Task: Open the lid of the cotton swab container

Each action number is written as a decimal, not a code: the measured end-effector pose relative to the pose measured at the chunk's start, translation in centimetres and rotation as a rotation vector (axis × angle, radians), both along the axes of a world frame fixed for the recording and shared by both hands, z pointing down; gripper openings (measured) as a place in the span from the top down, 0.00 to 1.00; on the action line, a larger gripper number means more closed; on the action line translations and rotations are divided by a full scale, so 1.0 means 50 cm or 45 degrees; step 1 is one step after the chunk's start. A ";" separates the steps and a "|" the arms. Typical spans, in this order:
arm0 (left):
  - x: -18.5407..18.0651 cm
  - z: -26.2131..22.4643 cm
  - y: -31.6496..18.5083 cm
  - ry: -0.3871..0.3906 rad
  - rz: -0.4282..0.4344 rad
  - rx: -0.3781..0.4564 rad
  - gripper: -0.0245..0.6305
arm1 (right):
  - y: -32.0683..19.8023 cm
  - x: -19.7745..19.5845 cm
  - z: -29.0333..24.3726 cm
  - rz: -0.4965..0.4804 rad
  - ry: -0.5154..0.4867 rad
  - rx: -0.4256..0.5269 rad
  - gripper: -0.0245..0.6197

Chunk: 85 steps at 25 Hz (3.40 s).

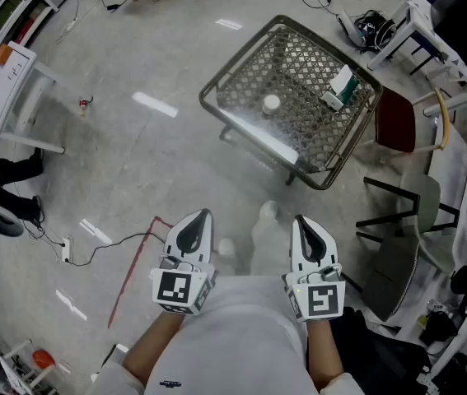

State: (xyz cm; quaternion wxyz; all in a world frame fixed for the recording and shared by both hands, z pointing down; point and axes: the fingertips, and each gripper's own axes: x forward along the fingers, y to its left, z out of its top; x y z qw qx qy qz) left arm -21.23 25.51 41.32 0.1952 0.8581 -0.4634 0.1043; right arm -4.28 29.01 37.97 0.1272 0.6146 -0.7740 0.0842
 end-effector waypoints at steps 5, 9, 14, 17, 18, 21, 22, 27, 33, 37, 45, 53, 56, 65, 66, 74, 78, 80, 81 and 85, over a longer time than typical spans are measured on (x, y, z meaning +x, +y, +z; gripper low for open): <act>-0.024 -0.073 0.104 0.061 -0.017 0.019 0.96 | 0.092 -0.028 -0.051 -0.034 -0.007 0.042 0.96; 0.013 -0.107 0.150 0.043 -0.010 0.066 0.96 | 0.130 0.006 -0.072 -0.060 -0.002 0.056 0.96; 0.084 -0.134 0.171 0.009 -0.023 0.106 0.96 | 0.146 0.087 -0.112 -0.075 -0.088 0.129 0.96; 0.135 -0.149 0.173 -0.005 -0.049 0.122 0.96 | 0.151 0.145 -0.116 -0.088 -0.072 0.139 0.96; 0.152 -0.153 0.173 -0.015 -0.054 0.128 0.96 | 0.152 0.163 -0.115 -0.090 -0.080 0.141 0.96; 0.190 -0.157 0.183 -0.049 -0.060 0.112 0.96 | 0.165 0.197 -0.105 -0.111 -0.134 0.138 0.96; 0.201 -0.157 0.188 -0.056 -0.064 0.111 0.96 | 0.169 0.203 -0.100 -0.126 -0.144 0.135 0.96; 0.227 -0.172 0.172 -0.068 -0.124 0.155 0.96 | 0.141 0.219 -0.080 -0.213 -0.154 0.124 0.96; 0.225 -0.168 0.124 -0.084 -0.175 0.138 0.96 | 0.071 0.209 -0.088 -0.304 -0.145 0.136 0.96; 0.217 -0.145 0.068 -0.080 -0.170 0.113 0.96 | 0.000 0.194 -0.079 -0.325 -0.160 0.126 0.96; 0.198 -0.135 -0.135 -0.033 -0.079 0.096 0.96 | -0.215 0.129 -0.043 -0.251 -0.411 0.051 0.85; 0.134 -0.165 -0.372 -0.001 0.020 0.140 0.96 | -0.430 0.068 -0.069 -0.236 -0.268 0.092 0.83; 0.119 -0.170 -0.436 -0.003 0.036 0.162 0.96 | -0.476 0.066 -0.067 -0.232 -0.241 0.098 0.81; 0.185 -0.183 -0.541 -0.003 0.042 0.181 0.96 | -0.583 0.108 -0.076 -0.358 -0.215 0.082 0.79; 0.193 -0.185 -0.544 0.005 0.024 0.177 0.96 | -0.587 0.111 -0.079 -0.384 -0.214 0.078 0.79; 0.257 -0.156 -0.557 0.001 0.051 0.169 0.96 | -0.608 0.158 -0.069 -0.496 -0.218 0.092 0.75; 0.283 -0.143 -0.557 0.004 0.095 0.185 0.96 | -0.607 0.189 -0.049 -0.556 -0.220 0.070 0.73; 0.288 -0.122 -0.564 -0.016 0.089 0.150 0.96 | -0.617 0.203 -0.030 -0.578 -0.217 0.055 0.72; 0.290 -0.115 -0.573 -0.020 0.080 0.145 0.96 | -0.627 0.209 -0.022 -0.594 -0.204 0.048 0.71; 0.288 -0.078 -0.601 -0.041 0.049 0.101 0.96 | -0.663 0.209 0.015 -0.659 -0.150 -0.018 0.68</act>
